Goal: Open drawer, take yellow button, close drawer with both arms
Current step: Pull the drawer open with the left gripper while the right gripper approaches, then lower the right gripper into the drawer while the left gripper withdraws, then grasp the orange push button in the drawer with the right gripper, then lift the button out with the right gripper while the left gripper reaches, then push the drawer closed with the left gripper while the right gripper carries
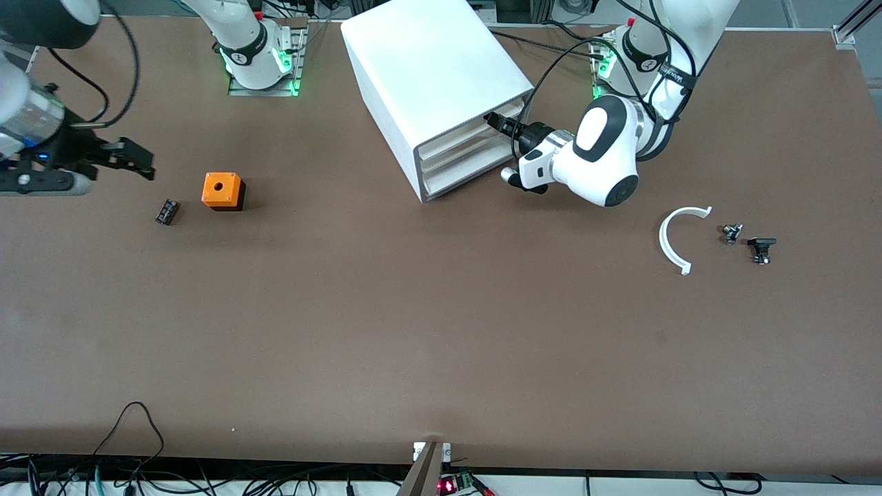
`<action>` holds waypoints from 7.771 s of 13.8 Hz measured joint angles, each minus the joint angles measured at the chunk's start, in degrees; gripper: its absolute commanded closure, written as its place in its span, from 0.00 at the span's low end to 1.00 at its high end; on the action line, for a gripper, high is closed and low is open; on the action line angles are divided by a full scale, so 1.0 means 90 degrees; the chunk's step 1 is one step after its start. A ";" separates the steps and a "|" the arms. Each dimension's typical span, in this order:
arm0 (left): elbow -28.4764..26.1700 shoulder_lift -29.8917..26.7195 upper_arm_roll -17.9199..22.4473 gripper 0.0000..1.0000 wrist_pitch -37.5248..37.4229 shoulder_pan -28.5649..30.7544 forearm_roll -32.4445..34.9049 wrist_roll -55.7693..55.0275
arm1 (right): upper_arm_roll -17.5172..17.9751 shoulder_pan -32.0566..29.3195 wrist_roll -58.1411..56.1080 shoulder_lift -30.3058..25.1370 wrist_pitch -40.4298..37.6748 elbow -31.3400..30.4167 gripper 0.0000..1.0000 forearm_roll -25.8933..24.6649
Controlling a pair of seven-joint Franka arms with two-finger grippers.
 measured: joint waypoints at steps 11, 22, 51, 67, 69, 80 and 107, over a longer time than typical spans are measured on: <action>0.0471 -0.0074 0.0774 1.00 0.0354 0.0814 0.0090 0.0506 | 0.0214 0.1577 -0.0027 0.0870 0.0858 0.0593 0.00 0.0853; 0.0642 -0.0534 0.1068 0.00 0.1419 0.1027 0.0584 0.0498 | 0.0233 0.4340 -0.0811 0.3256 0.0999 0.3773 0.00 0.0849; 0.2857 -0.1927 0.2115 0.00 -0.0694 0.0902 0.5942 -0.1828 | 0.0175 0.5503 -0.3635 0.4450 0.0918 0.3876 0.00 0.0142; 0.2911 -0.1927 0.2115 0.00 -0.0695 0.0882 0.5942 -0.1828 | 0.0168 0.5516 -0.3796 0.4537 0.0938 0.3918 0.67 0.0075; 0.2934 -0.1927 0.2114 0.00 -0.0735 0.0875 0.5942 -0.1828 | 0.0155 0.5500 -0.3796 0.4533 0.0976 0.3973 0.71 0.0068; 0.2964 -0.1747 0.2077 0.00 -0.0752 0.0656 0.5941 -0.1832 | -0.0164 0.4513 -0.3209 0.3991 0.0979 0.4552 0.71 0.0064; -0.0152 -0.0912 -0.1978 0.00 0.3283 -0.0054 0.5535 -0.8675 | 0.0023 -0.0702 -0.7781 0.3356 0.5152 -0.1110 0.71 -0.0719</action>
